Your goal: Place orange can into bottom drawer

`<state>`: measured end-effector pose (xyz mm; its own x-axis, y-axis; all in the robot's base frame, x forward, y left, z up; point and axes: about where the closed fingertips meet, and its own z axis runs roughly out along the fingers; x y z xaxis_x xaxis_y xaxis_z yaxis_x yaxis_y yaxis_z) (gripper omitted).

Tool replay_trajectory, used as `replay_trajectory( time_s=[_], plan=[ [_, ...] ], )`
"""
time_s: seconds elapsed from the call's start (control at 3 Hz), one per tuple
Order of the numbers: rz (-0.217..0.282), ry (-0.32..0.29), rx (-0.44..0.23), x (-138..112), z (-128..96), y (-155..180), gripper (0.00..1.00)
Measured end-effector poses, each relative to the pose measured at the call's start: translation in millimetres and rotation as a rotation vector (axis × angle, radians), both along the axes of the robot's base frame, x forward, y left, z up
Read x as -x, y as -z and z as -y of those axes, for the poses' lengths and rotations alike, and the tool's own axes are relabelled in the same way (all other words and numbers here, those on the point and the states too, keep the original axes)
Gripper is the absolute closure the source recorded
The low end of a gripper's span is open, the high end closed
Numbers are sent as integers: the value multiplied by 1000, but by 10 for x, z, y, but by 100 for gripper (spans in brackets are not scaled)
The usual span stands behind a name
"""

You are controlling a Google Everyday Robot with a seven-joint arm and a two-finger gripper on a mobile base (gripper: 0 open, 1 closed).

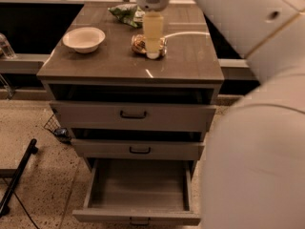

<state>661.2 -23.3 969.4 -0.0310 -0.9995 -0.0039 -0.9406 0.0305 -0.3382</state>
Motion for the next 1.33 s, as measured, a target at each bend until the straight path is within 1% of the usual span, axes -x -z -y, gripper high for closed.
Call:
replay_trajectory(
  time_s=[0.33, 0.67, 1.0, 1.33],
  plan=[
    [-12, 48, -6, -385, -187, 172, 0],
    [-23, 120, -47, -684, -247, 380, 0],
    [-51, 191, -120, -905, -282, 611, 0],
    [-77, 235, -165, -1043, -387, 817, 0]
  ],
)
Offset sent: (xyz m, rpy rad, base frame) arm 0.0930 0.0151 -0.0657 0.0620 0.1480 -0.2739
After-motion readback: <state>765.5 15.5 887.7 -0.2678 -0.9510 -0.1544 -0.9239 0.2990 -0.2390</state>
